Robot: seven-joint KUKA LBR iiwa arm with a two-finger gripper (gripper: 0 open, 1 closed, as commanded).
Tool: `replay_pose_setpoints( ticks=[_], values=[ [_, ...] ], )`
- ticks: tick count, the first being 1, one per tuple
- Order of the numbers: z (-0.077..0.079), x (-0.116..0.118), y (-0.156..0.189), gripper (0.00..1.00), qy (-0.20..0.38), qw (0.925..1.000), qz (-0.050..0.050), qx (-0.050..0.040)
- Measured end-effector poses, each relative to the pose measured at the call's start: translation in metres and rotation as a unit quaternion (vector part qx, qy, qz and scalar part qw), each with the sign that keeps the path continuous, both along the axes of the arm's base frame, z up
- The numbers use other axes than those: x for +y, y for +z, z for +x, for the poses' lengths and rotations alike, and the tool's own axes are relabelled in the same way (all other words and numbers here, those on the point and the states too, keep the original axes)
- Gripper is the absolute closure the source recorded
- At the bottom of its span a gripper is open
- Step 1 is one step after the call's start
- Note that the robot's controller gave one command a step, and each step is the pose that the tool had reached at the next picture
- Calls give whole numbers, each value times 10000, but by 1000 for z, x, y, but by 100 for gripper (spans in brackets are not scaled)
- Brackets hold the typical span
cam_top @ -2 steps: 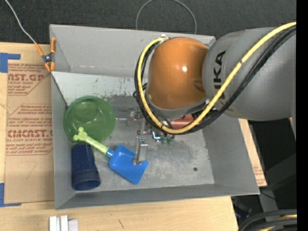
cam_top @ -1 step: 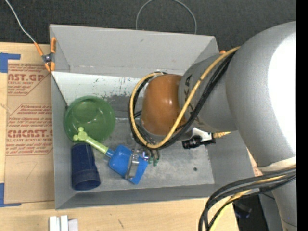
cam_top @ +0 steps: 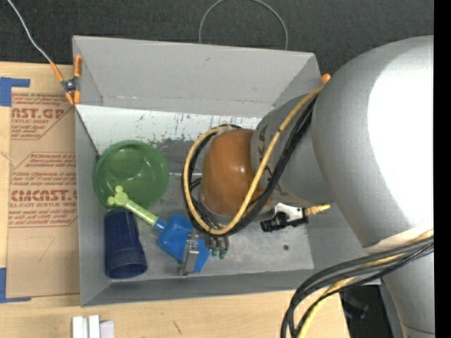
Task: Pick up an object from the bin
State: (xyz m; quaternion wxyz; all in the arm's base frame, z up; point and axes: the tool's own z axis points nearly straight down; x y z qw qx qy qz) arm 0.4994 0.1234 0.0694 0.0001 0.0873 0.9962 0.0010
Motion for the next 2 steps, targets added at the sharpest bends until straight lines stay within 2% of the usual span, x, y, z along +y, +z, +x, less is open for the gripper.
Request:
replay_pose_setpoints(
  ticks=[1, 2],
  values=[
    [-13, -2, 31, 0, -1137, 9935, 3, 15],
    [0, 1, -1, 0, 1, 10000, 1, 7]
  ],
)
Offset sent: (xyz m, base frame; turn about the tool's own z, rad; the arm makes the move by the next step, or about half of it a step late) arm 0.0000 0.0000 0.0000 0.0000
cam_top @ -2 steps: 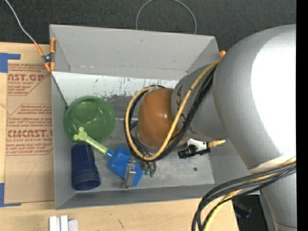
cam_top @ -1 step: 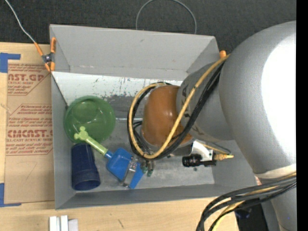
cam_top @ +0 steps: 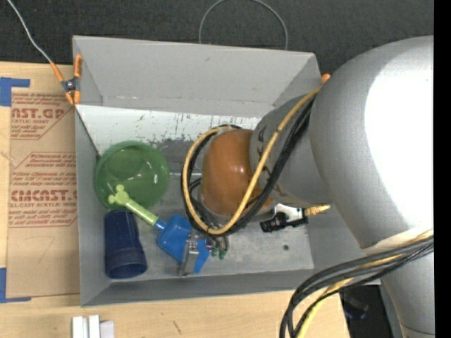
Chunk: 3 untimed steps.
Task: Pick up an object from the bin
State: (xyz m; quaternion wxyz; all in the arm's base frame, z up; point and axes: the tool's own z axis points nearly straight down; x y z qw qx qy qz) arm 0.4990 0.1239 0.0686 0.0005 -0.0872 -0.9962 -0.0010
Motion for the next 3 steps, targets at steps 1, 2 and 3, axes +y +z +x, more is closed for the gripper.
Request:
replay_pose_setpoints(
  ticks=[1, 2, 3],
  values=[
    [-15, -10, 0, 100, -1591, 9873, -1, 28],
    [-15, -10, 0, 100, -1590, 9873, 0, 26],
    [-16, -10, 3, 100, -1588, 9873, -6, 39]
  ],
)
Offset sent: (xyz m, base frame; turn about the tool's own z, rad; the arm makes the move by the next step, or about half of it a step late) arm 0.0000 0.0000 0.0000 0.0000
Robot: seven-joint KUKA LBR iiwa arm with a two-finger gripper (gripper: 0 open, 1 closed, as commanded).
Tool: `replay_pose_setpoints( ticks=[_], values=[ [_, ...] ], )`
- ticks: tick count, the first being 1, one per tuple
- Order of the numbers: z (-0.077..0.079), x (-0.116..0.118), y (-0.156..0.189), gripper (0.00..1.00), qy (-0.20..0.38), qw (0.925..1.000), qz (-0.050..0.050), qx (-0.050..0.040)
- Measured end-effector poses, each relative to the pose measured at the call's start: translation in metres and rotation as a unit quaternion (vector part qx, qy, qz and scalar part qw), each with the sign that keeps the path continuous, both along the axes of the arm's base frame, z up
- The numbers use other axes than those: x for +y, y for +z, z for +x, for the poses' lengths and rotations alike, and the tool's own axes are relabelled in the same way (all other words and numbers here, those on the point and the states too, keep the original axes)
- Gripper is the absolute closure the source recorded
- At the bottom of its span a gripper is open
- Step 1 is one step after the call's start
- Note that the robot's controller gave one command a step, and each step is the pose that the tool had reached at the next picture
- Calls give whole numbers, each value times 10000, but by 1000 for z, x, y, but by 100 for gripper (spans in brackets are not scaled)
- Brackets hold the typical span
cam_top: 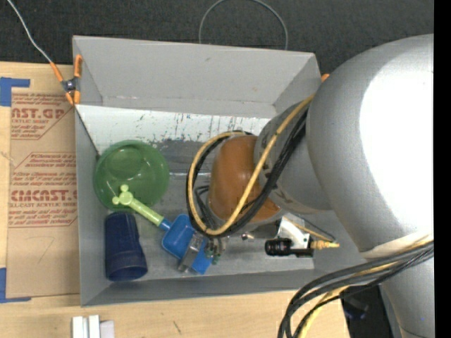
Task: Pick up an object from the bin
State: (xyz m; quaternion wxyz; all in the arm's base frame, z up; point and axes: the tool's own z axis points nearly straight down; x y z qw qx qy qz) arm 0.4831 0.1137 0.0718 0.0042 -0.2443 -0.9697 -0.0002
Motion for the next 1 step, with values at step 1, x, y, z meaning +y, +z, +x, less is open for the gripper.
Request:
replay_pose_setpoints(
  ticks=[1],
  values=[
    [-2, -1, 20, 100, -2, 10000, -8, 39]
  ],
)
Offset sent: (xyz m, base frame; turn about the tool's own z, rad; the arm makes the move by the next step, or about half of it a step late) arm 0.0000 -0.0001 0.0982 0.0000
